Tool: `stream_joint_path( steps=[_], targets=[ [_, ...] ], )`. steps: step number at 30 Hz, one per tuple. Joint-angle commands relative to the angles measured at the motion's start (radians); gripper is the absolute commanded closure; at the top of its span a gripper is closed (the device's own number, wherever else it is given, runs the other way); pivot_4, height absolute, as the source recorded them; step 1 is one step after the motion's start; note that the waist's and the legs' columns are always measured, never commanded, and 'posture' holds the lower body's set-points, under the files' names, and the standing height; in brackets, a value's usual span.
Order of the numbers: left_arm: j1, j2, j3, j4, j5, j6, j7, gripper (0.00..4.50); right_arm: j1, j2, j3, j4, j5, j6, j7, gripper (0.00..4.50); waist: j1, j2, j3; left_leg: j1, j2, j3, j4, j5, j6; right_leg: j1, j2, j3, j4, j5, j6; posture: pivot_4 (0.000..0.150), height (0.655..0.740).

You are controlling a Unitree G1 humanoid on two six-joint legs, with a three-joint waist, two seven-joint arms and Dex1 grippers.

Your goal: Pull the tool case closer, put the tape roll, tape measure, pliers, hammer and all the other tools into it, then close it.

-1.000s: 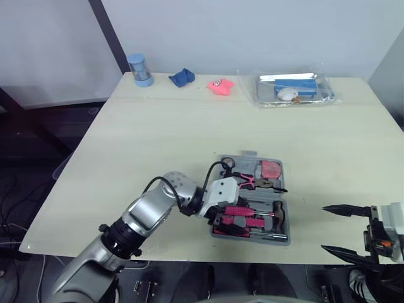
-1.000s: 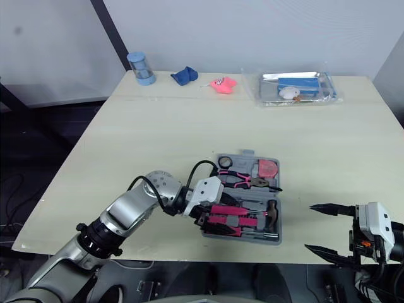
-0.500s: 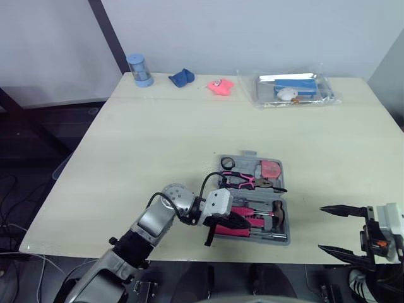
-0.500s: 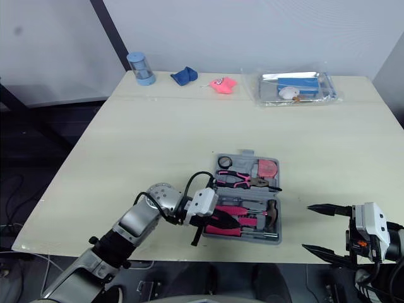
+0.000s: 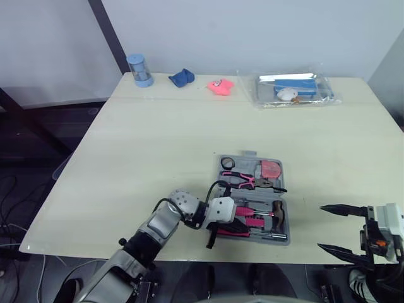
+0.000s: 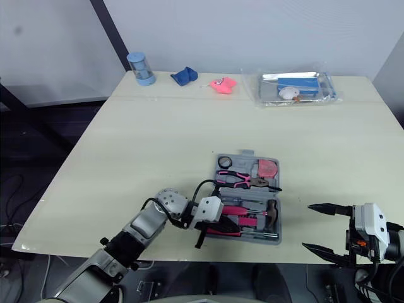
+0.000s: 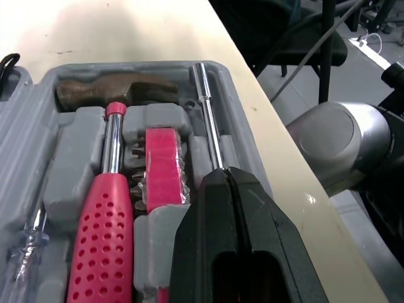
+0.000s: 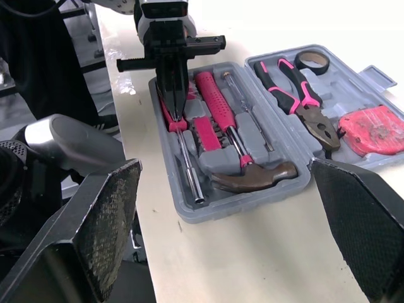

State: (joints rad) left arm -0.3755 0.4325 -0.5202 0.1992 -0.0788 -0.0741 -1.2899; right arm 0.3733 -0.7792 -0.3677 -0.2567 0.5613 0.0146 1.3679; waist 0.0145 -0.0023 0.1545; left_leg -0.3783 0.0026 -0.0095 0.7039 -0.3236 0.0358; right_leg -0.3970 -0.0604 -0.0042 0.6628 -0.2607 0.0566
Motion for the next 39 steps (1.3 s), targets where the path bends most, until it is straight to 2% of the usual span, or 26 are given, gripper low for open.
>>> stream_joint_path(
  steps=[1,11,17,26,31,37,39],
  targets=[
    [0.024,0.008,-0.016,0.012,0.023,0.004,-0.006,4.46,0.005,0.000,-0.011,-0.012,0.011,-0.018,0.003,0.00,0.000,0.000,0.000,0.000,0.000,0.000,0.000,0.000,0.000,0.000,0.000,0.000,0.000,0.000,0.000,0.150,0.7400],
    [0.069,0.033,-0.040,0.032,0.069,-0.041,0.003,4.46,-0.004,0.006,0.005,0.001,-0.002,-0.028,-0.001,0.00,0.000,0.005,-0.005,0.002,0.000,0.000,0.000,0.000,0.000,0.002,0.000,0.000,0.000,0.000,0.000,0.150,0.7400],
    [0.057,0.011,0.001,0.011,0.022,-0.031,0.015,4.46,-0.035,0.016,0.025,0.016,-0.003,-0.023,-0.022,0.00,0.000,0.007,-0.007,0.003,0.000,0.000,0.000,0.000,0.000,0.003,0.000,0.000,0.000,0.000,0.000,0.150,0.7400],
    [0.061,0.074,0.189,-0.171,-0.152,0.111,0.041,4.46,-0.106,0.050,0.083,0.024,-0.064,0.066,-0.205,0.00,-0.001,0.007,-0.006,0.002,0.001,0.000,0.000,0.000,0.000,0.001,0.000,0.000,0.000,0.000,0.000,0.150,0.7400],
    [0.015,0.108,0.323,-0.095,-0.195,0.225,0.114,4.46,-0.202,0.062,0.135,0.091,-0.133,0.098,-0.300,0.00,-0.001,0.007,-0.006,0.001,0.000,0.000,0.000,0.000,0.000,0.001,0.000,0.000,0.000,0.000,0.000,0.150,0.7400],
    [-0.031,0.120,0.384,0.048,-0.200,0.249,0.129,4.50,-0.334,0.064,0.235,0.190,-0.221,0.140,-0.353,1.80,-0.002,0.007,-0.006,0.001,0.000,0.000,0.000,0.001,-0.002,0.000,0.001,0.000,0.000,0.000,0.000,0.150,0.7400],
    [-0.037,0.123,0.386,0.083,-0.196,0.239,0.113,4.50,-0.364,0.066,0.259,0.214,-0.240,0.149,-0.361,2.79,-0.002,0.007,-0.006,0.001,0.000,0.001,0.000,0.002,-0.004,0.000,0.001,0.000,0.000,0.000,0.000,0.150,0.7400]
  ],
)
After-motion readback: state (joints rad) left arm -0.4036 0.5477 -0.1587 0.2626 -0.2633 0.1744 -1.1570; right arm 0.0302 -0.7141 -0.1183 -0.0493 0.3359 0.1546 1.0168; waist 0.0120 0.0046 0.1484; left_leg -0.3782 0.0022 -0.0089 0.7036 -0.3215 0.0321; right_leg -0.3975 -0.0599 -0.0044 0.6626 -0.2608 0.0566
